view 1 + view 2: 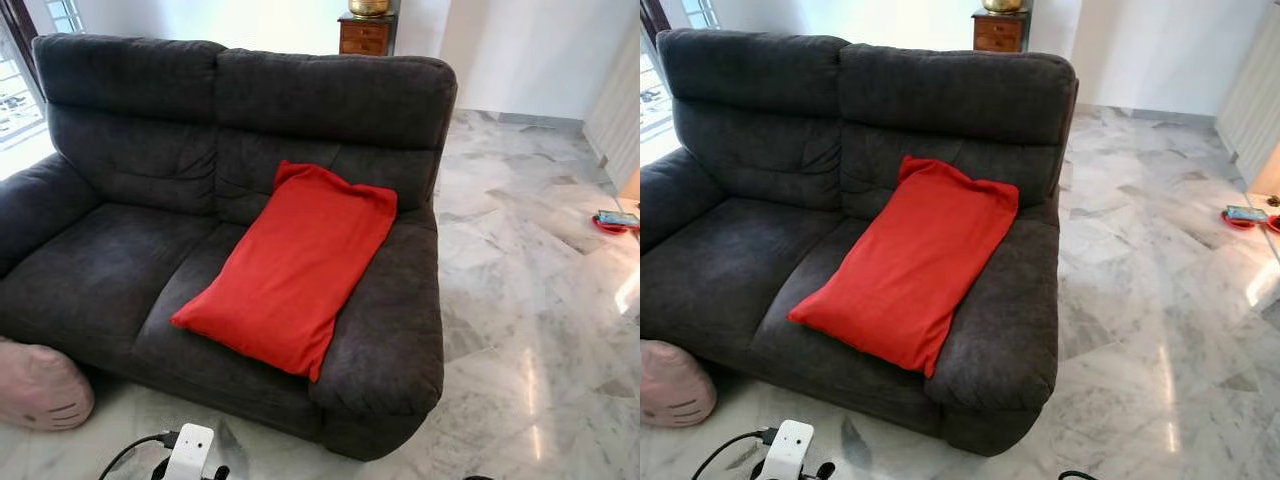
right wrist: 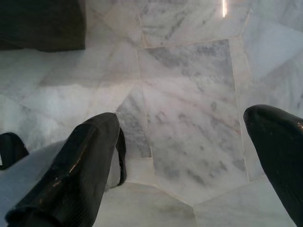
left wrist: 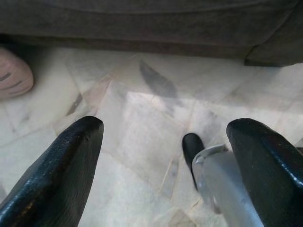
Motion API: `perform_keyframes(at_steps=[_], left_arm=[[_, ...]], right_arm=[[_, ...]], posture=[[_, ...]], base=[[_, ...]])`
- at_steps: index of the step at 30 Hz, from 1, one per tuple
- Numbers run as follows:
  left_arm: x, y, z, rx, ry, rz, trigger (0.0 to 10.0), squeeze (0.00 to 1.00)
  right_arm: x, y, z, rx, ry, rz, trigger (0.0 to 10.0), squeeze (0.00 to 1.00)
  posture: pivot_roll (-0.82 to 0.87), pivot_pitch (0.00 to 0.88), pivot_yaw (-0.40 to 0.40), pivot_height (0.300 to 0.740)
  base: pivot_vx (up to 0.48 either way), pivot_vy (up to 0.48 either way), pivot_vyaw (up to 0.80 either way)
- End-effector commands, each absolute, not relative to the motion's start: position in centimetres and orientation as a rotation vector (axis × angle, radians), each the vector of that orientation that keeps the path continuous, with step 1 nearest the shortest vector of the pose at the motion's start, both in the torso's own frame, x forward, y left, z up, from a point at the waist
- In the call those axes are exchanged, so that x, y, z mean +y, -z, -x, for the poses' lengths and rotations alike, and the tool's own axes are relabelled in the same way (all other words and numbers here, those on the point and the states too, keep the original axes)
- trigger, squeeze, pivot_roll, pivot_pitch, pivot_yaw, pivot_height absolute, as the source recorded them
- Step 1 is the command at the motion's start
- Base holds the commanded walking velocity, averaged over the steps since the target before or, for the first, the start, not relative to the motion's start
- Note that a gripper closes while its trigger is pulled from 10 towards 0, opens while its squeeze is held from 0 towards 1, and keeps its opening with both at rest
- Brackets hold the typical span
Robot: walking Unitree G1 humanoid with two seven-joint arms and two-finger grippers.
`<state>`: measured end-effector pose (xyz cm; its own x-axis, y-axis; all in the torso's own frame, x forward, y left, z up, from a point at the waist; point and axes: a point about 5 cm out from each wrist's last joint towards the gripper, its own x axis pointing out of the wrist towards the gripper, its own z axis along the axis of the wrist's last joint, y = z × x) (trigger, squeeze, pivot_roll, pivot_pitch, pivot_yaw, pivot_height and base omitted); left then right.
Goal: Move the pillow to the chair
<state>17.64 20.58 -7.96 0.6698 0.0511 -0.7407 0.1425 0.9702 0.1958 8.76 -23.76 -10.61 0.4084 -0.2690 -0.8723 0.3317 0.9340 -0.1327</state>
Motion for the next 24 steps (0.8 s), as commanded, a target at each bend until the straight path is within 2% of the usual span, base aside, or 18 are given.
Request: perform_keyframes(at_steps=[1,7,15,16,19,24], left_arm=[[20.4,7.9,-17.7,0.828,0.068,-0.259,10.0,0.00],[18.7,7.7,-18.7,0.814,0.131,-0.262,10.0,0.00],[15.8,7.1,-20.5,0.773,0.217,-0.248,10.0,0.00],[15.5,7.1,-20.6,0.770,0.240,-0.258,10.0,0.00],[15.4,7.0,-20.8,0.765,0.249,-0.262,10.0,0.00],[17.0,5.8,-22.5,0.716,0.157,-0.230,10.0,0.00]], right_arm=[[-23.8,10.5,-9.1,1.064,0.386,-0.072,10.0,0.00],[-25.0,10.1,-9.0,1.040,0.431,-0.058,10.0,0.00],[-26.8,9.3,-9.9,0.974,0.486,-0.051,10.0,0.00],[-27.6,9.1,-9.5,0.960,0.499,-0.052,10.0,0.00],[-28.0,8.9,-9.5,0.949,0.502,-0.050,10.0,0.00],[-27.6,8.8,-10.6,0.946,0.453,-0.041,10.0,0.00]], posture=[[-0.01,0.000,0.003,0.740],[-0.09,0.000,0.008,0.740],[-0.17,0.000,0.054,0.740],[-0.18,0.000,0.067,0.740],[-0.18,0.000,0.072,0.740],[-0.16,0.000,0.044,0.740]], base=[[0.000,0.000,0.00],[0.000,0.000,0.00],[0.000,0.000,0.00],[0.000,0.000,0.00],[0.000,0.000,0.00],[0.000,0.000,0.00]])
